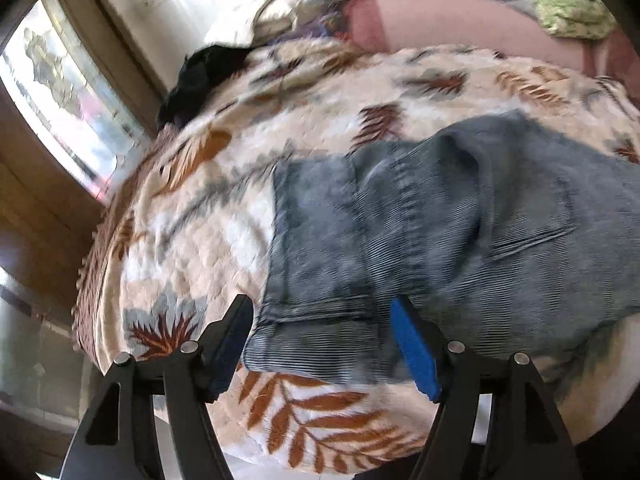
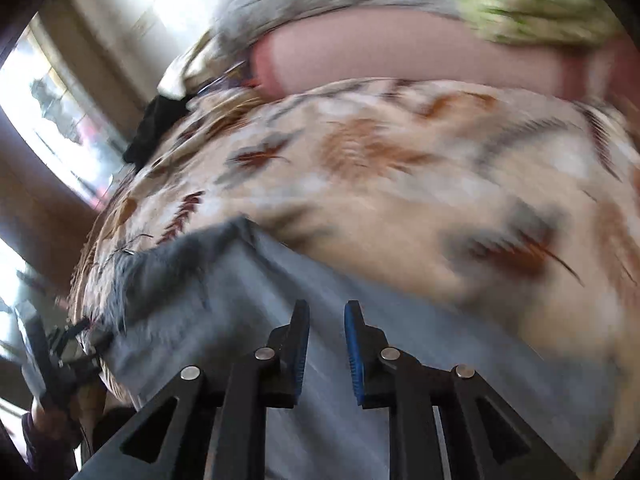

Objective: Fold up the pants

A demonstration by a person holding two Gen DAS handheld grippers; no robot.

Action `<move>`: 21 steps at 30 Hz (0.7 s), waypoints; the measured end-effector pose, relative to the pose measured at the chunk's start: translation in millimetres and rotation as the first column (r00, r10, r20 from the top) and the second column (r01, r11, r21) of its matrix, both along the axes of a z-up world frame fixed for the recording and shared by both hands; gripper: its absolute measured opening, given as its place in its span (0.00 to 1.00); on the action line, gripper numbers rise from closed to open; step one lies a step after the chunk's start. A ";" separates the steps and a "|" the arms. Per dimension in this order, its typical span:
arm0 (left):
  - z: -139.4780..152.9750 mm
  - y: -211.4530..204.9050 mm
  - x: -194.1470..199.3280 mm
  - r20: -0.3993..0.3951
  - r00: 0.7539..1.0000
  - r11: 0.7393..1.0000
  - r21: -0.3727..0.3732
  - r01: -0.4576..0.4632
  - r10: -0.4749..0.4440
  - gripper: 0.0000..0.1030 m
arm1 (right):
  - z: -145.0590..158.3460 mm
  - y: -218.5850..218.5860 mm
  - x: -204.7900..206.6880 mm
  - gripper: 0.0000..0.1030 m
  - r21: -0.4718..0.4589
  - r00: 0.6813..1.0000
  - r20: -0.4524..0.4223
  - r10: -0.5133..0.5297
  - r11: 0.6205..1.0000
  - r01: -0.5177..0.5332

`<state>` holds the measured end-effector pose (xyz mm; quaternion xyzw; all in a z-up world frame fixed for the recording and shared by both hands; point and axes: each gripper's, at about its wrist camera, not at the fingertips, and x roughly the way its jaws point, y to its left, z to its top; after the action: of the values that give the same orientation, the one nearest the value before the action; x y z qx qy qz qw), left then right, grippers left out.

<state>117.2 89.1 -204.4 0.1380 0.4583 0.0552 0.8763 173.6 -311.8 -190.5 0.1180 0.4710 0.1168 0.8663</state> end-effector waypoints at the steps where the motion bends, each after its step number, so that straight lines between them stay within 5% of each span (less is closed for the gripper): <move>1: 5.0 -7.0 -3.8 0.014 1.000 1.000 -0.004 0.024 -0.024 0.71 | 1.8 -20.7 -18.9 0.20 0.003 0.999 0.007 -0.036 0.999 0.036; 7: -6.7 -48.9 3.4 -0.026 0.991 0.990 0.056 0.132 -0.130 0.71 | -14.9 -125.6 -114.8 0.20 0.131 0.971 -0.046 -0.234 0.962 0.238; 12: -27.4 -39.5 16.8 -0.124 0.989 0.992 0.089 0.089 -0.077 0.73 | -66.3 -167.8 -152.0 0.20 0.175 0.931 -0.181 -0.318 0.921 0.348; 15: -18.5 -35.3 12.3 -0.136 0.990 0.989 0.138 0.052 -0.034 0.73 | -58.2 -187.7 -179.4 0.21 0.286 0.923 -0.117 -0.366 0.878 0.384; 16: -13.4 -36.8 8.7 -0.128 0.991 0.988 0.143 0.053 -0.035 0.73 | -54.0 -190.3 -185.3 0.24 0.287 0.921 -0.102 -0.377 0.875 0.390; 18: -3.6 -45.5 0.6 -0.110 0.992 0.987 0.143 0.073 -0.058 0.73 | -50.5 -194.1 -197.6 0.59 0.358 0.920 -0.103 -0.379 0.848 0.390; 21: -4.2 -65.9 -1.4 -0.107 0.990 0.983 0.145 0.111 -0.096 0.73 | -61.2 -191.4 -211.6 0.70 0.552 0.921 -0.138 -0.364 0.744 0.377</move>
<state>115.8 23.2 -208.6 0.2299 0.4881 0.0369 0.8412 -38.0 -503.3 -251.7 0.4627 0.3910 0.0763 0.7920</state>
